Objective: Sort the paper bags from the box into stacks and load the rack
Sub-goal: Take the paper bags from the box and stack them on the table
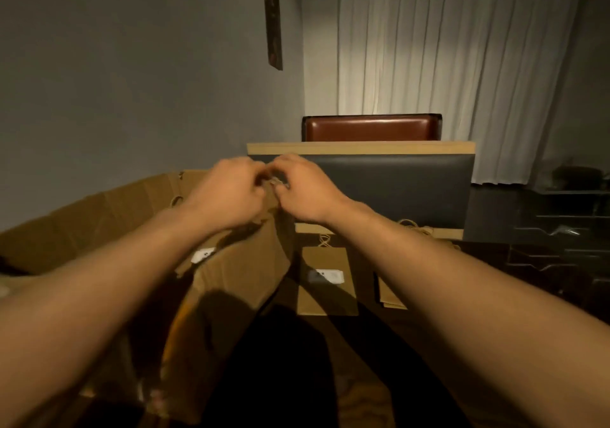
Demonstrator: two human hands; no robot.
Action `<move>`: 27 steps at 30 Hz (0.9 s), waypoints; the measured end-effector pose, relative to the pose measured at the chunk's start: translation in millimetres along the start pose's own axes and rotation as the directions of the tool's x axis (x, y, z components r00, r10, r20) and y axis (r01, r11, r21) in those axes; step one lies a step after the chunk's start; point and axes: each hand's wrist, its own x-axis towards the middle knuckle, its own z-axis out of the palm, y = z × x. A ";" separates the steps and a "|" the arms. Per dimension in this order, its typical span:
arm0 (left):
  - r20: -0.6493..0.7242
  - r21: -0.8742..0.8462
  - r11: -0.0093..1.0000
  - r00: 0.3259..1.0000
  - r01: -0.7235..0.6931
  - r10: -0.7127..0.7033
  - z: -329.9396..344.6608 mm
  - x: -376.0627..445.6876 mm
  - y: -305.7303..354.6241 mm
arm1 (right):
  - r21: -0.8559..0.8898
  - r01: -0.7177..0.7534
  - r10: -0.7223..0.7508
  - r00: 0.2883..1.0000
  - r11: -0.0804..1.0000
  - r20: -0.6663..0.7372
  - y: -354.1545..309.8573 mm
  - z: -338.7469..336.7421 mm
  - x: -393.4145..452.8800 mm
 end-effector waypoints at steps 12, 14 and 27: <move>0.779 0.392 0.753 0.244 0.529 -0.577 19.4 -21.6 -223.0 | -0.475 -0.077 0.437 0.542 0.877 0.718 -34.5 132.0 103.0; 0.854 0.282 0.769 0.216 0.574 -0.474 32.2 -21.9 -216.3 | -0.440 -0.138 0.452 0.454 0.887 0.768 -30.8 133.1 101.0; 0.882 0.260 0.874 0.267 0.411 -0.388 25.5 -18.3 -188.6 | -0.229 -0.384 0.394 0.435 0.894 0.809 -27.3 111.5 89.6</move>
